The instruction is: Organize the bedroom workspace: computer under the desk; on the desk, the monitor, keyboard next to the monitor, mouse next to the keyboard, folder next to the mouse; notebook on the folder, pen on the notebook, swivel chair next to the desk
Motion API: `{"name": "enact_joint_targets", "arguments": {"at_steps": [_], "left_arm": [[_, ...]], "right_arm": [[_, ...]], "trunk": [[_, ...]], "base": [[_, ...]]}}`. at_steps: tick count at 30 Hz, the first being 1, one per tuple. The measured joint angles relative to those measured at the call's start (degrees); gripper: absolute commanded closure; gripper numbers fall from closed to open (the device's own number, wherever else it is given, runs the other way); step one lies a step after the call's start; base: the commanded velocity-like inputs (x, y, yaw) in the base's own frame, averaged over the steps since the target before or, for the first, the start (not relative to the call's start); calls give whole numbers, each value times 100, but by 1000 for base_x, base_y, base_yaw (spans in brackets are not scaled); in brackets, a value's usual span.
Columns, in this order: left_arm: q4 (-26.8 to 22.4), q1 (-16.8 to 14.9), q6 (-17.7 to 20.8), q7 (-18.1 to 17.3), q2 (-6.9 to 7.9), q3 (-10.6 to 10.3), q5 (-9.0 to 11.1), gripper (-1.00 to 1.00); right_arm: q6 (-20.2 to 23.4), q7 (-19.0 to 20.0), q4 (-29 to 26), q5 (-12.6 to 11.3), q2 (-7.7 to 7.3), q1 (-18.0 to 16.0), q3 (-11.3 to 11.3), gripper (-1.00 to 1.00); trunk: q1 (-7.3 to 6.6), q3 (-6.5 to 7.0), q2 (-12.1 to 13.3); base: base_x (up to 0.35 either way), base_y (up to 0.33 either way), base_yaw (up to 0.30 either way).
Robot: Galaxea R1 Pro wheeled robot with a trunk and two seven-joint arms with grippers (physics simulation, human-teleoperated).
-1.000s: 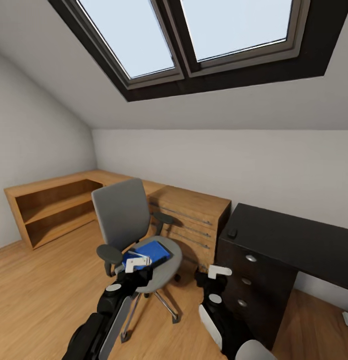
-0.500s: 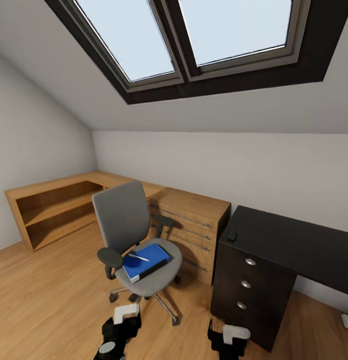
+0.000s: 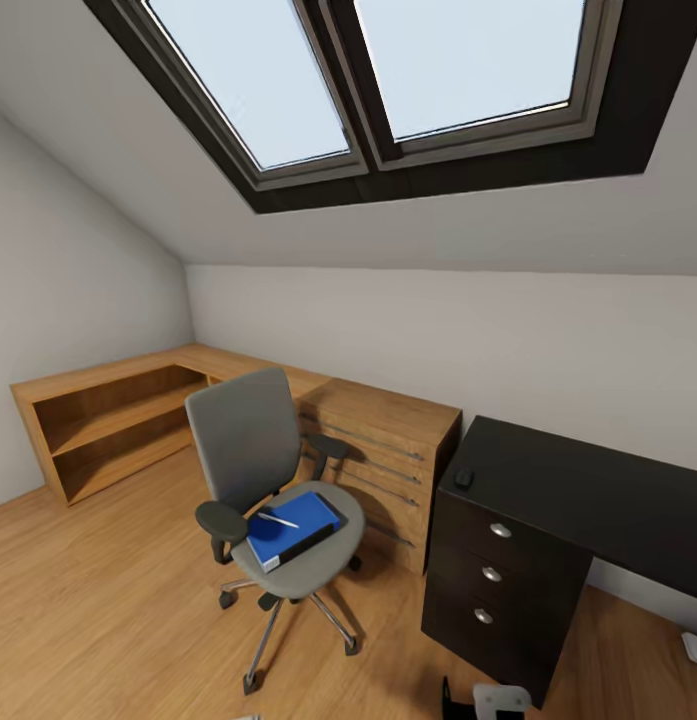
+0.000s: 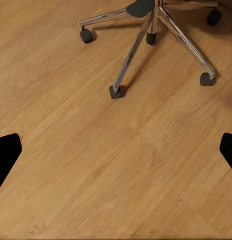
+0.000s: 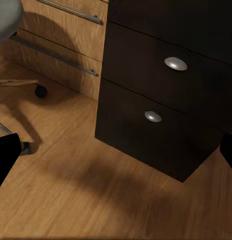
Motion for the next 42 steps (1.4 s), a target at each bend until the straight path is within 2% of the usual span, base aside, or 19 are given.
{"name": "enact_joint_targets", "arguments": {"at_steps": [6, 12, 21, 30, 42], "left_arm": [[35, 0, -13, 5, 7, 8, 24, -100], [42, 1, -13, -2, 16, 26, 38, -100], [88, 1, -6, -4, 16, 29, 39, -100], [271, 3, -6, -5, 13, 35, 38, -100], [281, 4, -5, -30, 21, 97, 48, -100]], "right_arm": [[-15, 12, 1, -20, 36, 0, 3, -100], [7, 14, 4, -23, 41, 1, 6, -100], [10, 12, 4, -22, 39, 1, 7, -100], [10, 22, 4, 6, 41, 1, 7, -100], [11, 24, 9, 9, 38, 1, 8, -100]], "trunk": [[-131, 108, 241], [-260, 216, 482], [-459, 375, 843], [-658, 536, 1204], [-920, 752, 1687]], "base": [[-14, 1, 0], [-270, 86, -5], [-261, 74, -149], [-38, 4, -10], [-320, 146, 0]]}}
